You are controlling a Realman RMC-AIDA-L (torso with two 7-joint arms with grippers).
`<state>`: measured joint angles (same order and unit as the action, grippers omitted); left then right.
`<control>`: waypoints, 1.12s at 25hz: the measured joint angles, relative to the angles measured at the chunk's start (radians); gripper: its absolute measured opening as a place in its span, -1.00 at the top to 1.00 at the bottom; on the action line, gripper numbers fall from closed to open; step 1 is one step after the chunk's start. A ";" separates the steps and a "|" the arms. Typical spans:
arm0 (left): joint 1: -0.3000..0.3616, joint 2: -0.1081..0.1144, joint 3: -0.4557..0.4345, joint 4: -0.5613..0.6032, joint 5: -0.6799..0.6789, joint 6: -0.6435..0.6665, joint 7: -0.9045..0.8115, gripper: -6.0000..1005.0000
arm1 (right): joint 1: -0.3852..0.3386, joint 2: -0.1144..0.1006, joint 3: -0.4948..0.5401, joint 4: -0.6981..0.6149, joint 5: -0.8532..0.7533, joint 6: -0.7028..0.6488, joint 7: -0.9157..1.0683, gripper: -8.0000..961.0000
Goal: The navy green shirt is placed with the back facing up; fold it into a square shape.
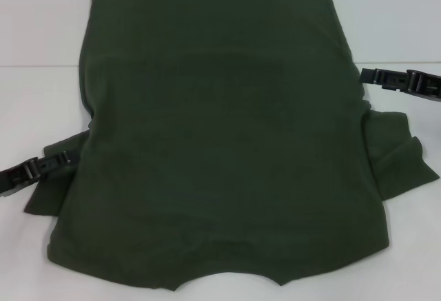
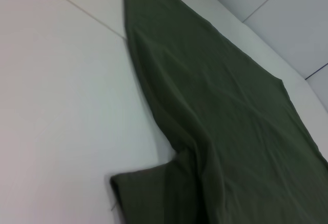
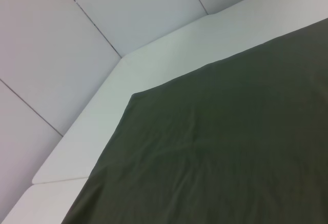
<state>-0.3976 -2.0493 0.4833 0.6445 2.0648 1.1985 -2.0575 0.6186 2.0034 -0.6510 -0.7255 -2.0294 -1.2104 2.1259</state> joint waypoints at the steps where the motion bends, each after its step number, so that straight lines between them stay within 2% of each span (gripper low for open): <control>1: -0.004 -0.005 0.002 0.001 0.001 -0.007 0.002 -0.83 | 0.000 0.000 0.000 0.000 0.000 0.000 0.000 -0.62; 5: -0.019 -0.013 0.003 0.002 0.004 -0.023 0.001 -0.83 | -0.002 0.001 0.003 0.000 0.000 -0.003 0.000 -0.62; 11: -0.006 -0.029 -0.005 0.043 0.000 -0.016 -0.019 -0.81 | -0.009 0.002 0.015 0.000 0.002 -0.008 0.000 -0.62; 14: -0.003 -0.027 0.000 0.047 0.003 -0.015 -0.027 -0.40 | -0.011 0.002 0.017 0.000 0.002 -0.008 0.000 -0.61; 19: -0.004 -0.028 0.006 0.048 0.020 -0.030 -0.031 0.07 | -0.013 0.000 0.026 0.000 0.003 -0.008 -0.001 -0.61; 28: -0.010 -0.032 0.008 0.048 0.037 -0.059 -0.031 0.50 | -0.013 -0.002 0.030 -0.001 0.003 -0.010 -0.001 -0.61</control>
<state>-0.4073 -2.0816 0.4911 0.6921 2.1014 1.1391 -2.0889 0.6058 2.0019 -0.6212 -0.7262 -2.0260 -1.2202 2.1246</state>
